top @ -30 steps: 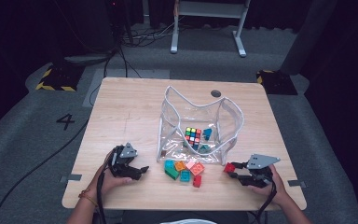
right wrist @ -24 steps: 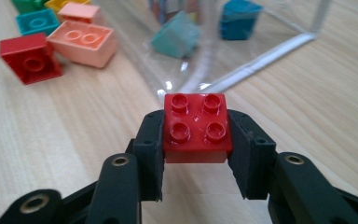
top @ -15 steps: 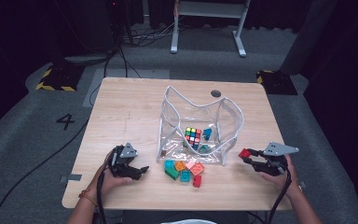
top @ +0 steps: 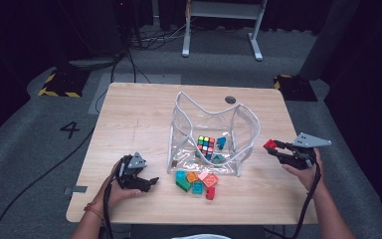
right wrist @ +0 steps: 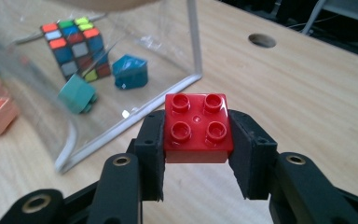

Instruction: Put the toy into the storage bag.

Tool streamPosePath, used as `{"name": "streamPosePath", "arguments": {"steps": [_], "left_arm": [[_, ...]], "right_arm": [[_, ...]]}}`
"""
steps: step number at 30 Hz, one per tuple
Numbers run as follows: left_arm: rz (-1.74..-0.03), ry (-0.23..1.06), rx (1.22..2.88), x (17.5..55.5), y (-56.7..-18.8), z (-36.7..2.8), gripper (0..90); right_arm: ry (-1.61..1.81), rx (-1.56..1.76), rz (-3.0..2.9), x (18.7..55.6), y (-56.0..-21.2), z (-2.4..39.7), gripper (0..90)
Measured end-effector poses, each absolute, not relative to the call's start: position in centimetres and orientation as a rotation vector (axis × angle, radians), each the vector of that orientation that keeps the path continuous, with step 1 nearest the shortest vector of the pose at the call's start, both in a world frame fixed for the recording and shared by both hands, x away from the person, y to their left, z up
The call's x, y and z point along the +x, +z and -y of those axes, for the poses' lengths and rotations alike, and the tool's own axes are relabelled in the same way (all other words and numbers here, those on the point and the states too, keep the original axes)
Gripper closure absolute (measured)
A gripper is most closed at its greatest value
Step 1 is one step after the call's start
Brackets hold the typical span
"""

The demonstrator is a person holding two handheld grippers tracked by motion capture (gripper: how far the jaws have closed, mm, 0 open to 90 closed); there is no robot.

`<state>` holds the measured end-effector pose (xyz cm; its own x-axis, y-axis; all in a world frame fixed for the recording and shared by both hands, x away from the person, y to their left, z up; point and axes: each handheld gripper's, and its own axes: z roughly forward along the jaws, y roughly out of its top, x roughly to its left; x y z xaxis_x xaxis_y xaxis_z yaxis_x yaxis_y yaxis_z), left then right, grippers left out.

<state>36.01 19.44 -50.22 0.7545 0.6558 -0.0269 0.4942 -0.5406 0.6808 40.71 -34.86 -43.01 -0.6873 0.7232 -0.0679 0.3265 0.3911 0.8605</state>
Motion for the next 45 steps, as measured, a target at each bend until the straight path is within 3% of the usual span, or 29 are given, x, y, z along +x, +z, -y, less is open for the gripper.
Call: {"name": "streamPosePath", "arguments": {"steps": [26, 45], "left_arm": [[-0.857, 0.291, 2.255, 36.0, -50.2, -19.4, 15.7], [-0.852, 0.305, 2.263, 36.2, -50.2, -19.4, 15.2]], "right_arm": [[1.272, 0.803, -2.132, 45.7, -32.7, 34.0, 59.6], [1.302, 0.660, -2.243, 46.4, -30.2, 28.6, 59.6]]}}
